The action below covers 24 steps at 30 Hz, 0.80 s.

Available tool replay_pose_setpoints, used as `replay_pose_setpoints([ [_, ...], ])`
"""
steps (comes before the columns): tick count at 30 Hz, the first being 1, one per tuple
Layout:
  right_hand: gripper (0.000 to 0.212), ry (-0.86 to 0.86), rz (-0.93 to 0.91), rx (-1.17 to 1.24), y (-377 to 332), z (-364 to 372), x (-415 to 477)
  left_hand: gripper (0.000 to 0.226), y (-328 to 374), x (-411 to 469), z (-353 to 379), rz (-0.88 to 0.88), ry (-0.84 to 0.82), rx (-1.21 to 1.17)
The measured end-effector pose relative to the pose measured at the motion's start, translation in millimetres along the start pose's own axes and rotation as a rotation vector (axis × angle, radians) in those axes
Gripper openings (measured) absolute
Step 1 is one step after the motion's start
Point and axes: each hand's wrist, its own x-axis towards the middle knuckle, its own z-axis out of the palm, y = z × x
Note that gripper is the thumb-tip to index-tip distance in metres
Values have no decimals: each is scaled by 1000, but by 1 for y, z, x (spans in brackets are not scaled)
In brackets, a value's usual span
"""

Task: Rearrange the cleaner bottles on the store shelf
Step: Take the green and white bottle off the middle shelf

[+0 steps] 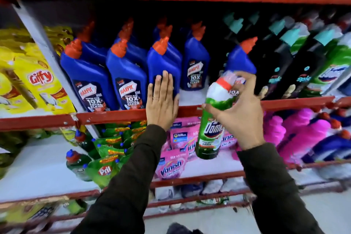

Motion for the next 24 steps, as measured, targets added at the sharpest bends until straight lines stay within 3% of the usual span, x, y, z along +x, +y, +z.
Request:
replay_pose_setpoints([
  [9,85,-307,245,-7,99,80,-87,80,-3,4,3,-13,2,21],
  [24,93,-343,285,3,114,80,-96,84,-1,5,1,-5,1,12],
])
